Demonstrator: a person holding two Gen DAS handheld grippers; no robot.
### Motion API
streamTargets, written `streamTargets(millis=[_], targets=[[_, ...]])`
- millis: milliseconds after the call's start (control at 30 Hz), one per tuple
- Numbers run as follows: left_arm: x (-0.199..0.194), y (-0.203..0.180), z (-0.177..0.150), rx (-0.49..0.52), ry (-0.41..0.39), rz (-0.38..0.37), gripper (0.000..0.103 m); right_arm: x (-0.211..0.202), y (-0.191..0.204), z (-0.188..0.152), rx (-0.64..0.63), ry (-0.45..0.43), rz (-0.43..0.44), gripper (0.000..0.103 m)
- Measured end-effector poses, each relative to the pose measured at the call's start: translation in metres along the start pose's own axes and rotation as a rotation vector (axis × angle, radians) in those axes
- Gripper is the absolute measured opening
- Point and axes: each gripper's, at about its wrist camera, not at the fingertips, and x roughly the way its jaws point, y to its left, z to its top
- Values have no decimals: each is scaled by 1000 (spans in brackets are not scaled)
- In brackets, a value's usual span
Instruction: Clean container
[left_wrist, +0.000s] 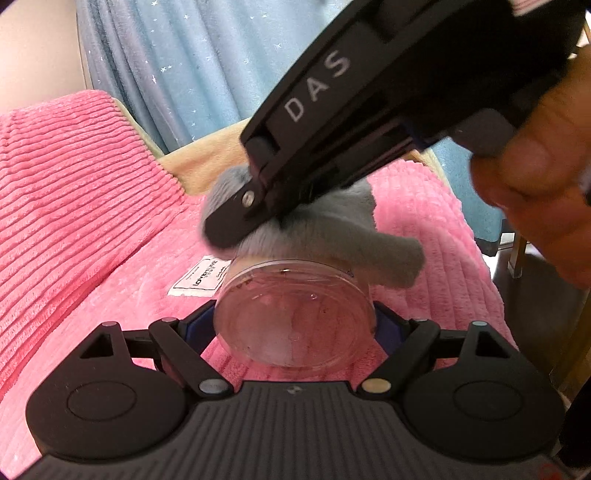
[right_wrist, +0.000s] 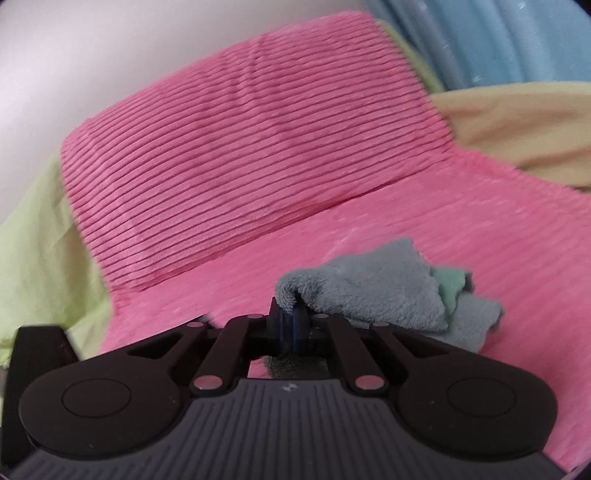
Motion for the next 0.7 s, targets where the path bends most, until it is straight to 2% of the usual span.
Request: streamTargets(millis=[100,233,467,600,700], targets=[[-2,4,0,-39,-6,-23,85,-5,-7,2,8,-41,-74,2],[-10,10,3,-85,-30,-40,85,-8,-16,3,54,-55,-76,2],[-37,18,10,-150,-115,-1,85,-9,-26,2,98,-52,-87,3],[-28,24,9,-156,-79,9,85,-8,-29,1,111,-41,-96,4],[-25,27,8,-179,-87,5,85,-7,-32,0,120,-33,-102,4]])
